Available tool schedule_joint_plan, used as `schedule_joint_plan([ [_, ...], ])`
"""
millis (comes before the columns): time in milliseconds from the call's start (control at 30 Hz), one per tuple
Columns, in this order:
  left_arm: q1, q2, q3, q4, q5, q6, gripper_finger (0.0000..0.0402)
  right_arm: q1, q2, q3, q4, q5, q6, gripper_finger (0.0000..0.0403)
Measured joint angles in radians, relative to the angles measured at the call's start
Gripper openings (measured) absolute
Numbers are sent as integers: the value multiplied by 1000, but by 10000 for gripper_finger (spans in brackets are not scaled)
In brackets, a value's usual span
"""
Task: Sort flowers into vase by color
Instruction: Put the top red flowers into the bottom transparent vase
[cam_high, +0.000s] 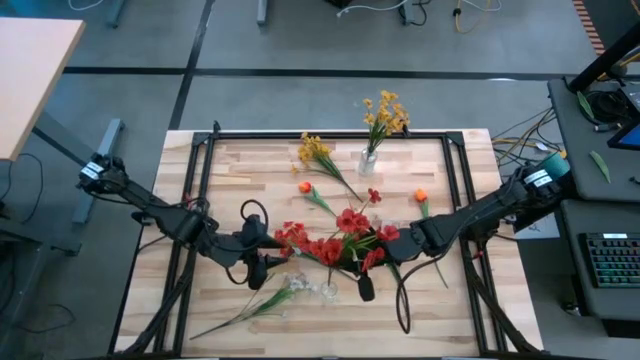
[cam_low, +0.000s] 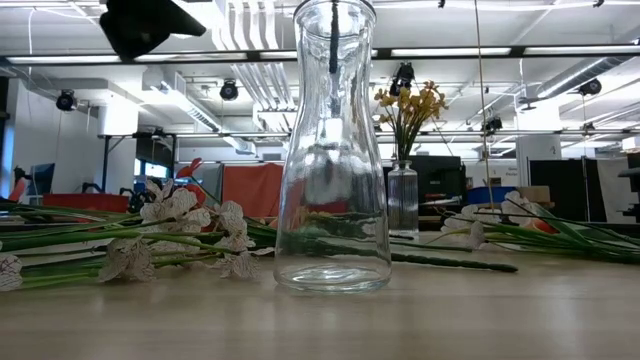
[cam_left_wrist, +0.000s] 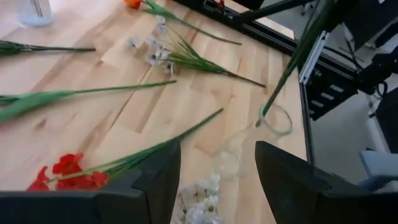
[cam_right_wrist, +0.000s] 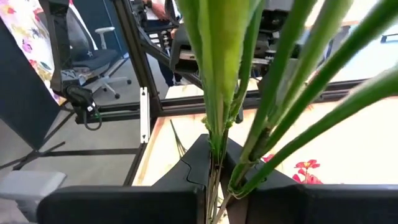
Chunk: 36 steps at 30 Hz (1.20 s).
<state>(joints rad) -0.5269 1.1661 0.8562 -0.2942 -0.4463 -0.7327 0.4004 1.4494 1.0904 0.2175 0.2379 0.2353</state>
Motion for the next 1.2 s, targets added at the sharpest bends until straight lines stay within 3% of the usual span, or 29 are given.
schedule_joint_plan([
  [167, -34, 19, 0, -13, 70, -45, 209, 9, 0, 0, -3, 2, 0, 55],
  [367, -65, 44, 0, -65, 76, -127, 253, 23, 0, 0, -6, 26, 0, 115],
  [500, -80, 77, 0, -92, 144, -182, 279, 33, 0, 0, -14, 27, 0, 149],
  [700, -114, 143, 21, -156, 225, -263, 288, 36, 0, -1, -54, 27, 16, 187],
  [967, -196, 337, 294, -419, 228, -291, 288, 64, 0, -1, -77, 24, 38, 229],
  [1200, -231, 558, 560, -770, 228, -419, 288, 83, 3, 53, -231, 25, 108, 256],
])
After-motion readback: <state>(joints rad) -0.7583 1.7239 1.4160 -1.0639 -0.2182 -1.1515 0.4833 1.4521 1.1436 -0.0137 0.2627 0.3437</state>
